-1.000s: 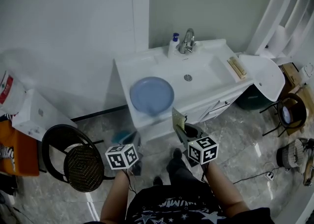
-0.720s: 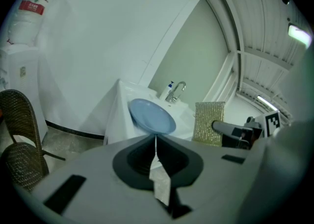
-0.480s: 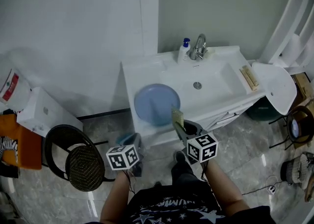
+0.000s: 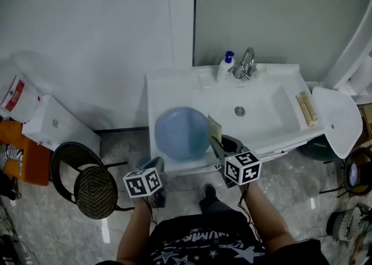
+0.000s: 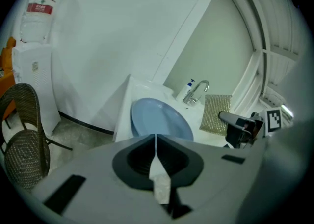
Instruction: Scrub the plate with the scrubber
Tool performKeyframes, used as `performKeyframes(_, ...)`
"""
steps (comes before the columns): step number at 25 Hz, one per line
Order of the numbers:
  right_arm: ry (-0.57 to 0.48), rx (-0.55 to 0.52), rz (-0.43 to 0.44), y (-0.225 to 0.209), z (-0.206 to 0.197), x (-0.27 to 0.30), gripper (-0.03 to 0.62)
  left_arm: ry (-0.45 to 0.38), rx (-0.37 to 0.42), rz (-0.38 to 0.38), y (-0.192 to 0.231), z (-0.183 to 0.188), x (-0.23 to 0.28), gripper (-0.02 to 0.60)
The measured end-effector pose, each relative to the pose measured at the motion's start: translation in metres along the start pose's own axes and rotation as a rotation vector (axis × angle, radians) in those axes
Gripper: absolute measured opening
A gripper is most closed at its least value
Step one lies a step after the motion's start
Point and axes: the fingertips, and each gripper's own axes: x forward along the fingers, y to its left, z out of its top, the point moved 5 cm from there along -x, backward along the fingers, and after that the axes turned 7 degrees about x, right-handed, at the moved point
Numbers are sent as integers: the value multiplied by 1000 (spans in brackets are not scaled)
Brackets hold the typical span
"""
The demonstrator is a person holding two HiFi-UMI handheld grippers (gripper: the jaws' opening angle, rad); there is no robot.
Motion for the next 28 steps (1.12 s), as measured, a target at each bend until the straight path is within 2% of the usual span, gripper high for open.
performKeyframes(3,13,-7,31,-12,7,12,71,25,-41,39,1,-2,9,18)
performKeyframes(10,39,-11,88,-31,20,34,71,72,-141,58,-3,-2,29,18)
performKeyframes(22,60,-22,134,-63,37,55,71,108,-242,126,9,3,57,34)
performKeyframes(24,64,-19,140,-68,39,58,72,106,-259,134,10,7,58,47)
performKeyframes(26,66,-16,148,-72,41,61,71,103,-283,140,9,9,58,111)
performKeyframes(28,69,-15,156,-75,43,64,71,107,-302,152,10,8,59,134)
